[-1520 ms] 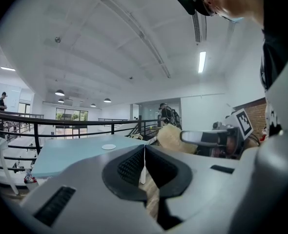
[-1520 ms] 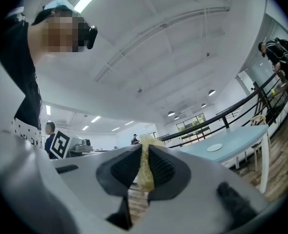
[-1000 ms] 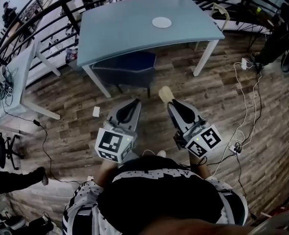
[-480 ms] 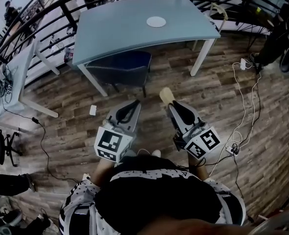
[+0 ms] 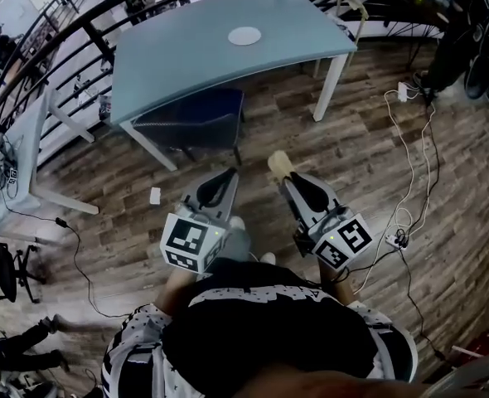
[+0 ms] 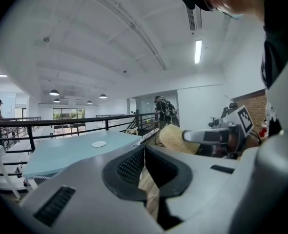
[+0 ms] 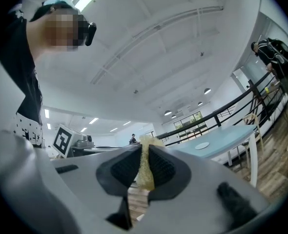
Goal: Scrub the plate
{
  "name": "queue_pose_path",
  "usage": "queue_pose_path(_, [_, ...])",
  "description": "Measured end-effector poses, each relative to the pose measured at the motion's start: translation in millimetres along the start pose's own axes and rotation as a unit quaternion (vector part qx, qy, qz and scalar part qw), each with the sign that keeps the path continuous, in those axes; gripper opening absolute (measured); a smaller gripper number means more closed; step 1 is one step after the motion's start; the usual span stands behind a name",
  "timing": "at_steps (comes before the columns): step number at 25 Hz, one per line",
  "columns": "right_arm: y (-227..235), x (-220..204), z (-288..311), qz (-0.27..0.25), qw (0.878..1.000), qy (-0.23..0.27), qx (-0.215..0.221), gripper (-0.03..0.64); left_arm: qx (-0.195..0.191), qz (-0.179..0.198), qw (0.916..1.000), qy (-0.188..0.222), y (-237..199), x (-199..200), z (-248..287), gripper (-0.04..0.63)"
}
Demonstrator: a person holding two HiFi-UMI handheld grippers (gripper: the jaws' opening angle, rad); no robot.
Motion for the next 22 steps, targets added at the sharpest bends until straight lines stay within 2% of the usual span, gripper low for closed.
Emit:
queue_pose_path(5, [13.6, 6.3, 2.9, -0.011, 1.000, 0.003, -0.021, 0.051, -0.025, -0.019, 0.9995, 0.010, -6.7, 2.1, 26.8, 0.014])
queue_pose_path(11, [28.7, 11.8, 18.1, -0.029, 0.999, 0.003, -0.043, 0.051, -0.055, -0.007, 0.9983, 0.017, -19.0, 4.3, 53.3, 0.014])
queue_pose_path(22, [40.3, 18.5, 82.7, -0.048, 0.998, -0.010, -0.049, 0.051, -0.076, -0.038, 0.9953, 0.045, -75.9, 11.0, 90.0, 0.014])
Point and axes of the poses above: the fingertips, and each gripper's own axes: z forward along the fingers, y to its right, x out of its top, the point moved 8 cm from there along -z, backward along the fingers, and after that the axes turned 8 degrees about y, right-handed, at the moved point
